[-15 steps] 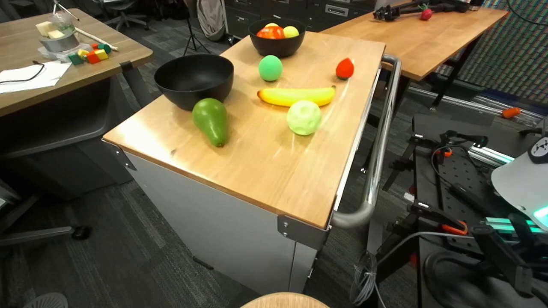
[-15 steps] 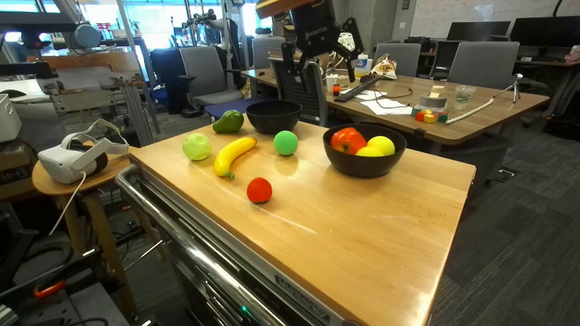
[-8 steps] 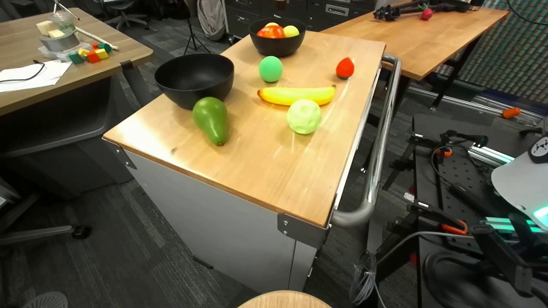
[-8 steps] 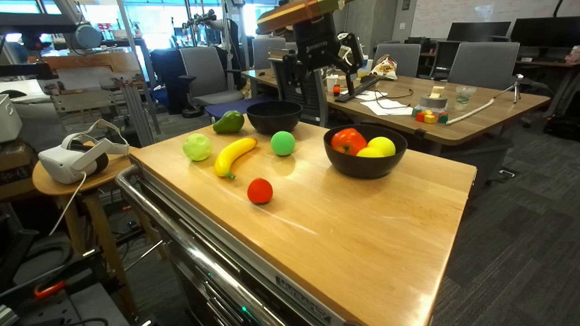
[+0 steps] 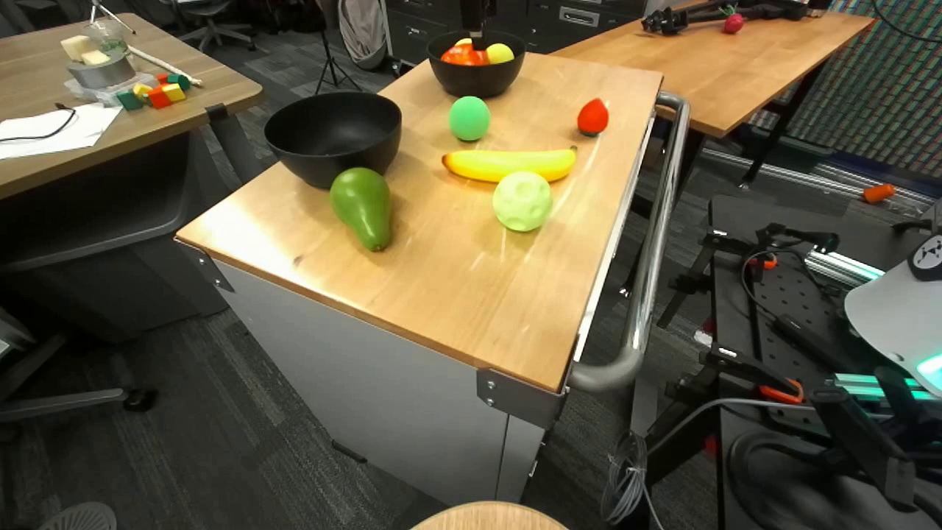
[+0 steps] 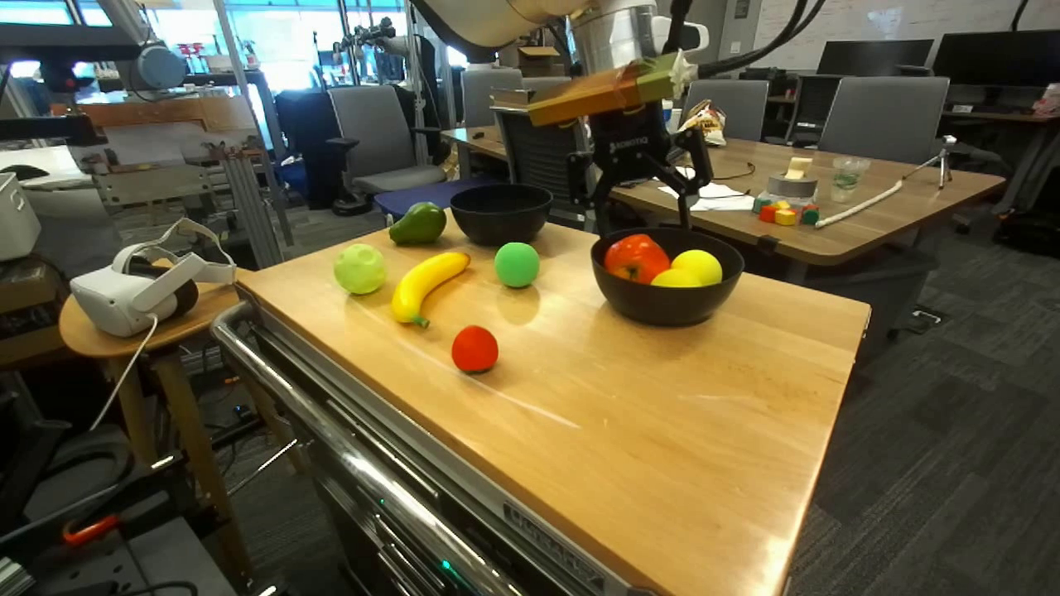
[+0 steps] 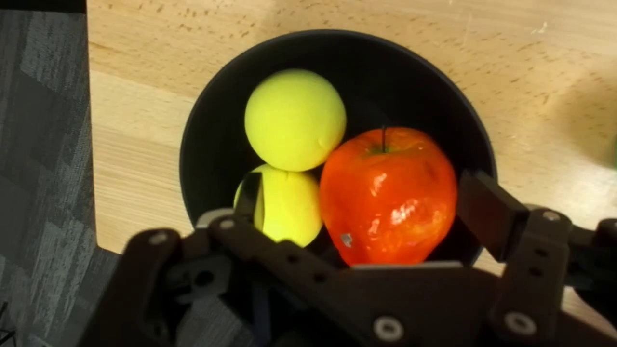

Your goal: Take the fruits out of the left and right bowl respectively and put them on the table

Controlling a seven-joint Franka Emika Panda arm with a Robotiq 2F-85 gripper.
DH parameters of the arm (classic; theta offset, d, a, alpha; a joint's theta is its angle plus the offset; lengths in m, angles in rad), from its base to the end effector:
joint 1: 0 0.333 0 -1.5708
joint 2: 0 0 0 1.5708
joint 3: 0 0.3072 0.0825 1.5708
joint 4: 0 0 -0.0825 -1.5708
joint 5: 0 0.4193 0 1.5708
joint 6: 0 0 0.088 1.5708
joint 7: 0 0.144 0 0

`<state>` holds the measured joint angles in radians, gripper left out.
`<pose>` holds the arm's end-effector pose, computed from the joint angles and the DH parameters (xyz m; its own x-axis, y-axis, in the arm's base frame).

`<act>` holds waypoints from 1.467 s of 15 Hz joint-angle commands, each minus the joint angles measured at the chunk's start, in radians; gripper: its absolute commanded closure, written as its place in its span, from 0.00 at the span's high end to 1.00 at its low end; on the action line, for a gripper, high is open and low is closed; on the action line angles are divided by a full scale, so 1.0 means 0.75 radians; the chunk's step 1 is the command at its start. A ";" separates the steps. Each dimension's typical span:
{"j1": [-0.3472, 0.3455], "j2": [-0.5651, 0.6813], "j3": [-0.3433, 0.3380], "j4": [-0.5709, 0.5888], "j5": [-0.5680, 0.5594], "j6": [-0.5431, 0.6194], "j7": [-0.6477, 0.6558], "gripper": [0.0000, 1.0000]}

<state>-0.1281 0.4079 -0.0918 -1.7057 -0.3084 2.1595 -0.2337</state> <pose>0.6751 -0.1688 0.3013 0.9824 0.1800 -0.0499 0.1867 -0.9383 0.2910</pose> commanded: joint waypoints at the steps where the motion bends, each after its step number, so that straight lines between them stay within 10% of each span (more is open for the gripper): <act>1: -0.039 0.101 0.004 0.131 0.082 0.006 -0.033 1.00; 14: -0.104 0.266 0.063 0.257 0.334 -0.063 -0.144 1.00; 17: -0.103 0.253 0.061 0.247 0.342 -0.073 -0.136 0.66; 22: -0.102 0.212 0.056 0.207 0.349 -0.074 -0.121 0.57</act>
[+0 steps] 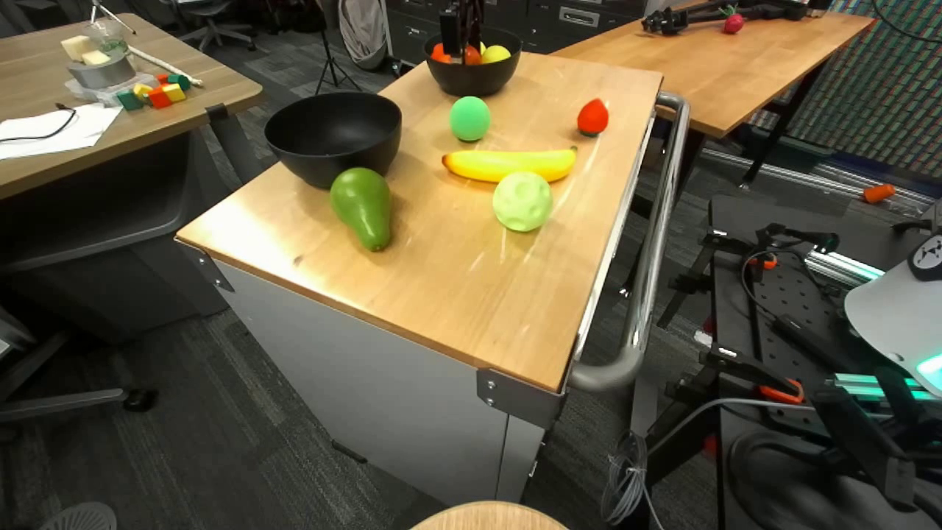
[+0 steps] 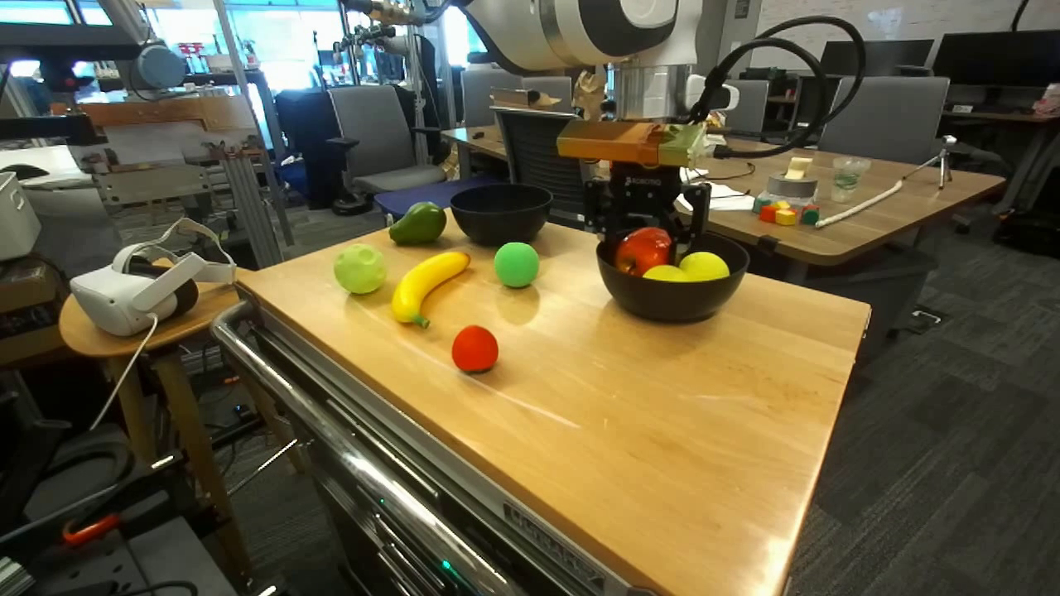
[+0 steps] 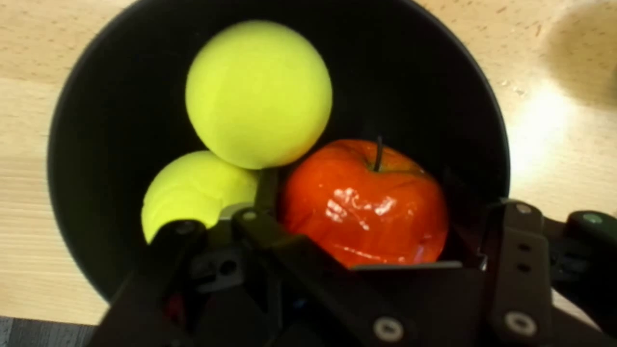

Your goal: Take the fruits out of the left and right bowl respectively and put them on the table

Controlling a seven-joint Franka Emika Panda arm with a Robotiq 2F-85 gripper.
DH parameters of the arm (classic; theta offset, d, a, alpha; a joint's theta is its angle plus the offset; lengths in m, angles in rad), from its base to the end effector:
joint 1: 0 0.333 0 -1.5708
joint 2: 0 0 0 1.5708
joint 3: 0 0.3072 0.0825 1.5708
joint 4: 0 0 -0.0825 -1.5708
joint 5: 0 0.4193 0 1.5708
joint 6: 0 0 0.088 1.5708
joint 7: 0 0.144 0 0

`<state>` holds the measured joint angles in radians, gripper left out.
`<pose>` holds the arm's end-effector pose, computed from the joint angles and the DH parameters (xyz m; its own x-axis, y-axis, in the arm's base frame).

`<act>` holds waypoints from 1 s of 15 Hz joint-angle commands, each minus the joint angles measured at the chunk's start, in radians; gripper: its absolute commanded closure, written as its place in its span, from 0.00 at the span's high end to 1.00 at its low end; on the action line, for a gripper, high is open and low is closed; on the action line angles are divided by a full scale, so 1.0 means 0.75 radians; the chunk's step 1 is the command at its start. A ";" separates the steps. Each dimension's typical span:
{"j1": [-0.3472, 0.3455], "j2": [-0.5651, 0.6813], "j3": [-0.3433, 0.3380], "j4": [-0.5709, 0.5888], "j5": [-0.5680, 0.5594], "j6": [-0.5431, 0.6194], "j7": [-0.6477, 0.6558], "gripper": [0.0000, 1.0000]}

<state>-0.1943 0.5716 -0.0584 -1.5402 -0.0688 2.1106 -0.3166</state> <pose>0.7022 -0.1824 0.2583 0.9938 0.1070 -0.0306 0.1092 -0.9904 0.0851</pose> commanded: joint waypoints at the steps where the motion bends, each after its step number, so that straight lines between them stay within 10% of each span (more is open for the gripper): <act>1: -0.012 -0.028 0.011 -0.030 0.028 -0.004 -0.010 0.57; 15: 0.072 -0.772 -0.040 -0.550 -0.326 -0.343 -0.009 0.57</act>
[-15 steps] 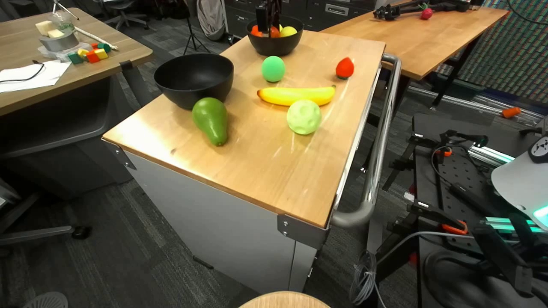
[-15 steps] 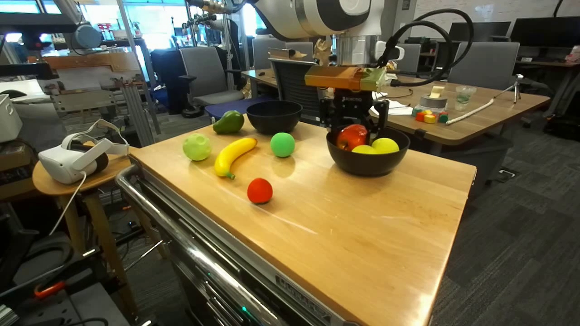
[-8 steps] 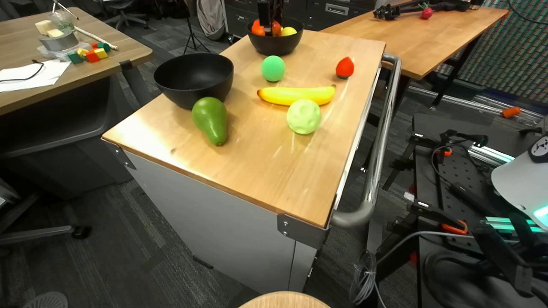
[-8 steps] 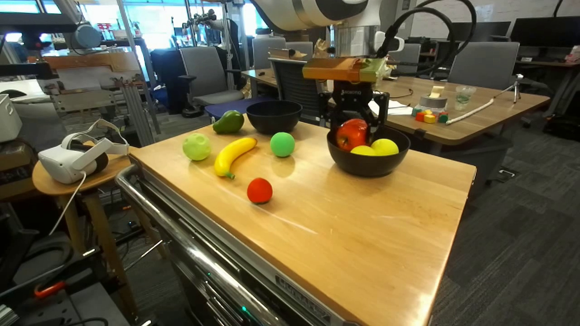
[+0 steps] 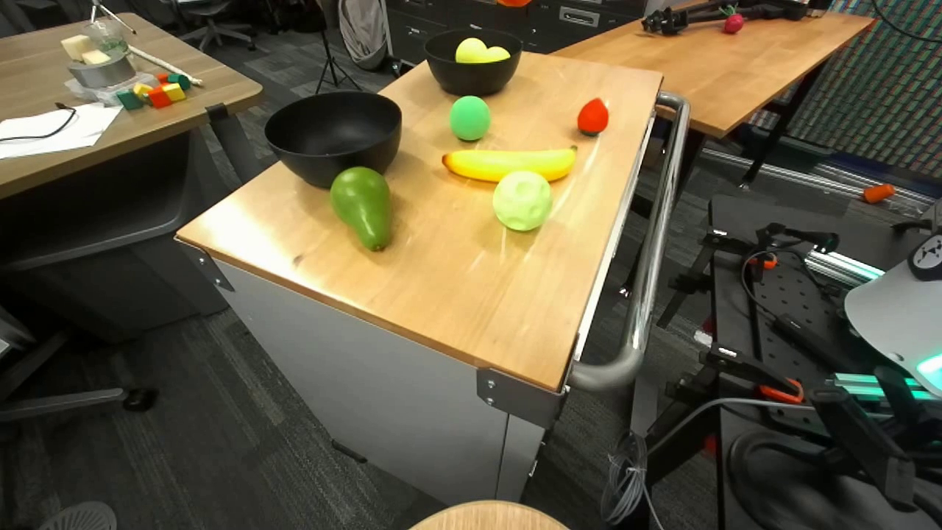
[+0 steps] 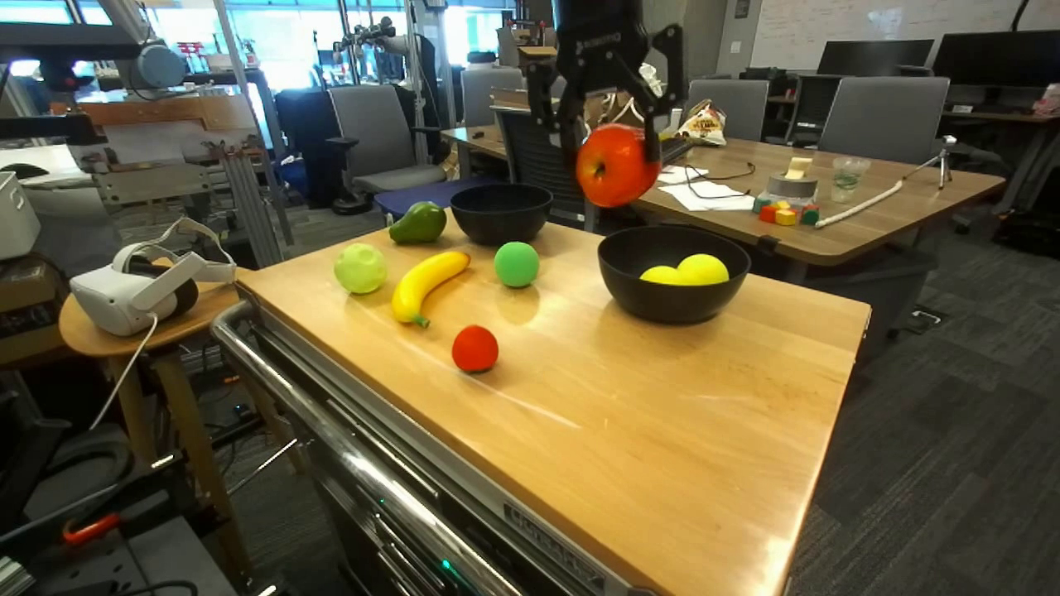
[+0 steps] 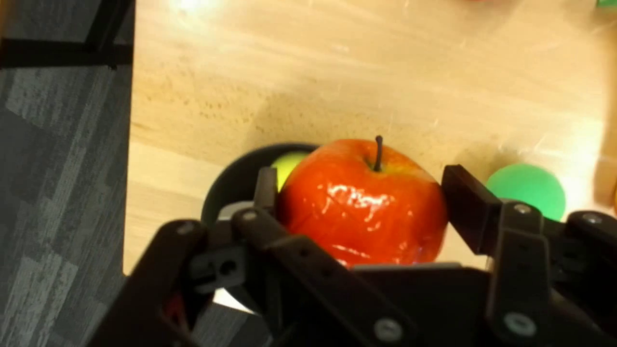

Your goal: Take the fruits out of the left and right bowl respectively and put them on the table

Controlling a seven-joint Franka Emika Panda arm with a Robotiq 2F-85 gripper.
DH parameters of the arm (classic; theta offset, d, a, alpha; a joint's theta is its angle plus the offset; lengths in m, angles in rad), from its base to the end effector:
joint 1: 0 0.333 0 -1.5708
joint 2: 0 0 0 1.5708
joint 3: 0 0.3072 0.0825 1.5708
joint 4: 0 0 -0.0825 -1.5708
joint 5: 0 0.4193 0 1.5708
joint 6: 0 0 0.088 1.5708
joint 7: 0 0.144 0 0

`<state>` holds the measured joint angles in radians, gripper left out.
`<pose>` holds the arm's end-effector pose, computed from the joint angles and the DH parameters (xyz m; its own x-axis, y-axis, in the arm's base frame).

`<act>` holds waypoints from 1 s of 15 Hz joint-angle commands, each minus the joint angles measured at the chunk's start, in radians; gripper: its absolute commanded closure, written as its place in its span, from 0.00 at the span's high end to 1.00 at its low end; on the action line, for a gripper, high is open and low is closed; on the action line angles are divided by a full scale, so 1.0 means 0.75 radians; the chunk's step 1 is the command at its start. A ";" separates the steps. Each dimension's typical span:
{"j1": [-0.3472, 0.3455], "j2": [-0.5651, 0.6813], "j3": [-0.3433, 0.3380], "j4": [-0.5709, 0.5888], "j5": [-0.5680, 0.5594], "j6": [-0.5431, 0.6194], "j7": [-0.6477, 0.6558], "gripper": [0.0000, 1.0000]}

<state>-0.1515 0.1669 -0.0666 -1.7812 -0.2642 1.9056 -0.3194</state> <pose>0.6149 -0.1636 0.4008 0.9755 0.1771 -0.1305 0.2030 -0.9533 0.2238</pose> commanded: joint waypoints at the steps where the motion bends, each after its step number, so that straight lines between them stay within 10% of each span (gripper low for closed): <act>1: 0.005 -0.283 -0.036 -0.290 -0.066 -0.094 -0.015 0.57; 7: -0.005 -0.371 -0.104 -0.582 -0.102 0.069 -0.011 0.57; 15: -0.006 -0.181 -0.119 -0.608 -0.176 0.224 0.023 0.57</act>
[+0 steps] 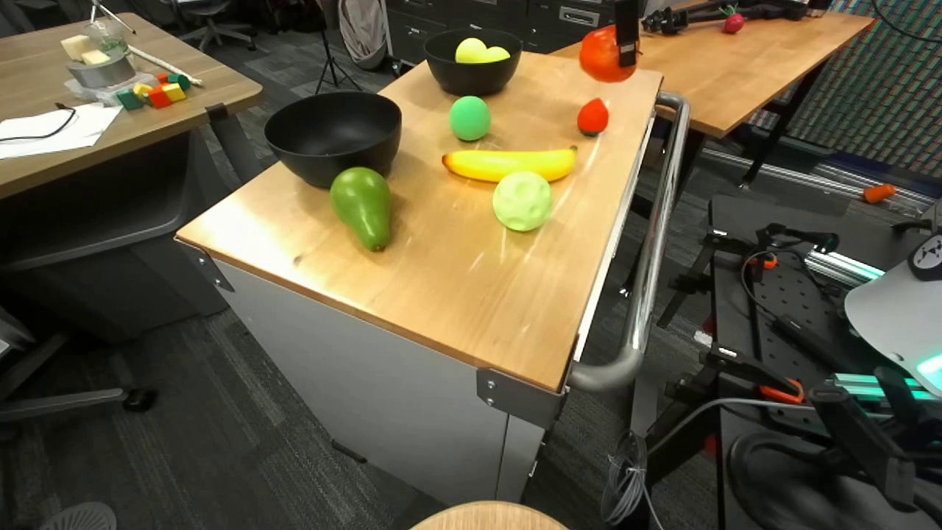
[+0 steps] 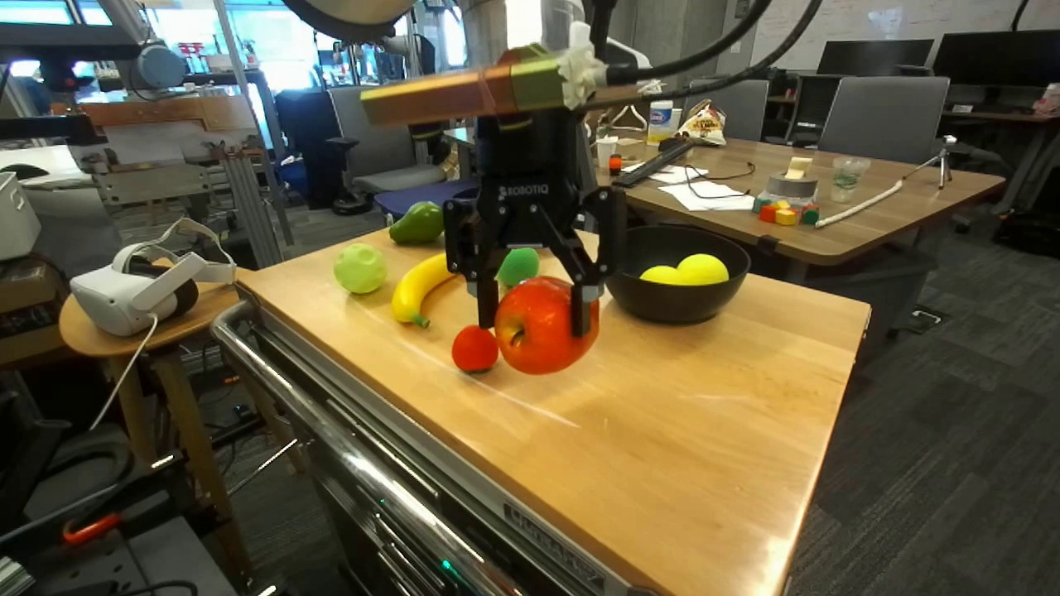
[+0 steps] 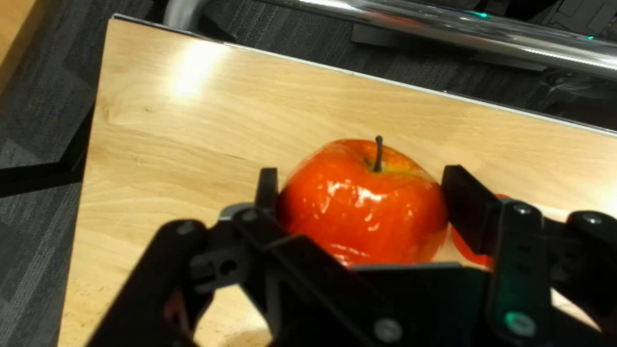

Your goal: Take the fruits out of the left and right bowl respectively and put them on the table

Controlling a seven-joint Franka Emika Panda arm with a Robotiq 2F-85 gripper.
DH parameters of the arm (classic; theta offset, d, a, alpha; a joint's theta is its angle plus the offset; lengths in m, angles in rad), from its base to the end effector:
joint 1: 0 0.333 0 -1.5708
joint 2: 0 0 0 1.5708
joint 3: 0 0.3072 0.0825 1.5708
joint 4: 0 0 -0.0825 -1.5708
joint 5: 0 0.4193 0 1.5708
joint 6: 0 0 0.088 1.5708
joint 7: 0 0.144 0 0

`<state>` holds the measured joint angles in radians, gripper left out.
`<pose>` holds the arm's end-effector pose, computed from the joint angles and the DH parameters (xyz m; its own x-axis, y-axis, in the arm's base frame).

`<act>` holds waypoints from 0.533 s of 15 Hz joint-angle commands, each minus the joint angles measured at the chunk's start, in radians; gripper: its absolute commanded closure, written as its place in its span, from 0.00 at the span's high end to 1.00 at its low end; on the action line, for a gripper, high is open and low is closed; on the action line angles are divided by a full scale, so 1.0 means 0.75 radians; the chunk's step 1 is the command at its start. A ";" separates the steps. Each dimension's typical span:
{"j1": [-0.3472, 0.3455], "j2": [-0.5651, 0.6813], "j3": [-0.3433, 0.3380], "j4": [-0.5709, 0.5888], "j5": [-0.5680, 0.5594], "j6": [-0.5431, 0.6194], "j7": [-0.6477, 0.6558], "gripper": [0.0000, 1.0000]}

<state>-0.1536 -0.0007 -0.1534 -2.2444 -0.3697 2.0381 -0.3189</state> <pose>0.4880 -0.1884 0.2892 0.9367 0.1719 -0.3050 0.2386 -0.9510 0.1968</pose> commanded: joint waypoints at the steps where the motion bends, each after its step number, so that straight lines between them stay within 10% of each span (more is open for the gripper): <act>1: -0.002 0.064 -0.002 0.015 -0.041 0.052 0.027 0.57; 4: 0.001 0.100 0.002 0.021 -0.042 0.069 0.027 0.57; 5: 0.003 0.106 0.003 0.024 -0.046 0.066 0.027 0.95; 8: 0.005 0.100 0.005 0.029 -0.058 0.064 0.031 1.00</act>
<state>-0.1535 0.0784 -0.1515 -2.2390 -0.3829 2.0792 -0.3129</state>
